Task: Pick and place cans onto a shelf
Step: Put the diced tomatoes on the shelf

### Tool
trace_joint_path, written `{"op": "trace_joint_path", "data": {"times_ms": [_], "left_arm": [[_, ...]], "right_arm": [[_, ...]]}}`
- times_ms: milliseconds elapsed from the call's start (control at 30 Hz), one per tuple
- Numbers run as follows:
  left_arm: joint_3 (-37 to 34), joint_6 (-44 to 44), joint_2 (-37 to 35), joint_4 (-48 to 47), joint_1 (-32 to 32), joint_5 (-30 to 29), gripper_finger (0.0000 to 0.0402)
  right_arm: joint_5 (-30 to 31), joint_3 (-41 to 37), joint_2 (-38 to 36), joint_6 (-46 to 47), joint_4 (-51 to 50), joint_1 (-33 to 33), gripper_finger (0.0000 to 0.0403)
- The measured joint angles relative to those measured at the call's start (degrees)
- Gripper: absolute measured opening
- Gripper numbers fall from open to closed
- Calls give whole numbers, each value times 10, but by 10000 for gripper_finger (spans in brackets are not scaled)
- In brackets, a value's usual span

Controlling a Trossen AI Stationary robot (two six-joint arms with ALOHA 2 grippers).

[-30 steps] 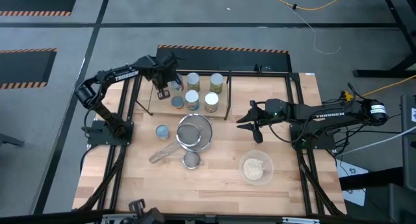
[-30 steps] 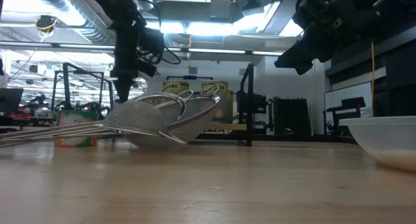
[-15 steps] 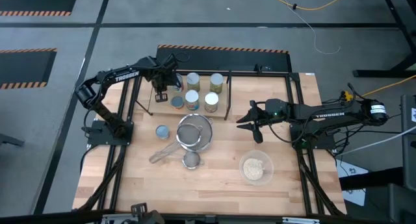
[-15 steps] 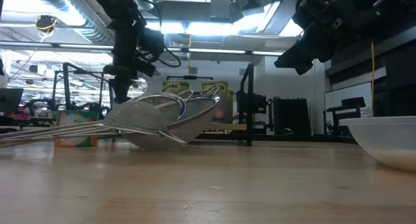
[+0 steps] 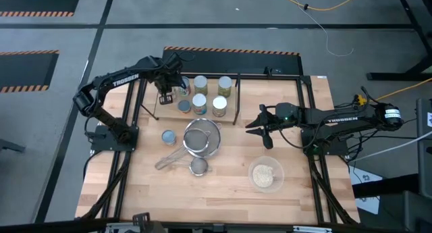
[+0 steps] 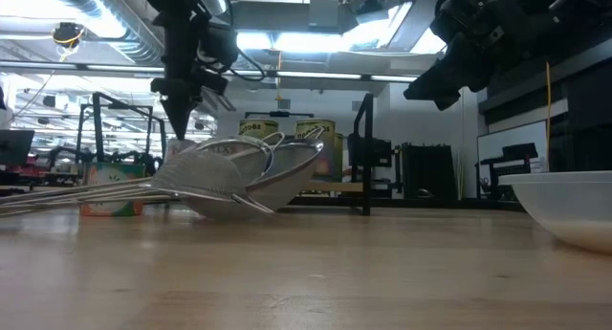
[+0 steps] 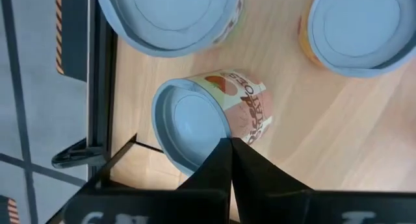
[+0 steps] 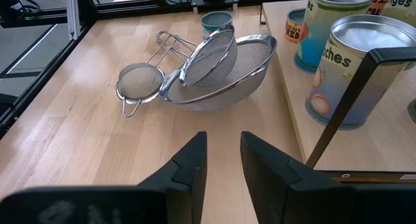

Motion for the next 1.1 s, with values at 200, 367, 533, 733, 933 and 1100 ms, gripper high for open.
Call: {"op": "trace_joint_path", "data": {"times_ms": [200, 367, 533, 733, 933, 1100], "left_arm": [[0, 0, 0, -5, 3, 3, 1], [0, 0, 0, -15, 1, 2, 1], [0, 4, 0, -19, 1, -4, 0], [0, 32, 0, -16, 2, -34, 0], [0, 34, 0, 6, 2, -36, 0], [0, 34, 0, 0, 2, -31, 0]], "right_arm": [[0, 0, 0, 1, 0, 0, 98], [0, 0, 0, 1, 0, 0, 98], [0, 0, 0, 1, 0, 0, 98], [0, 0, 0, 2, 0, 0, 98], [0, 0, 0, 2, 0, 0, 98], [0, 0, 0, 2, 0, 0, 98]]}}
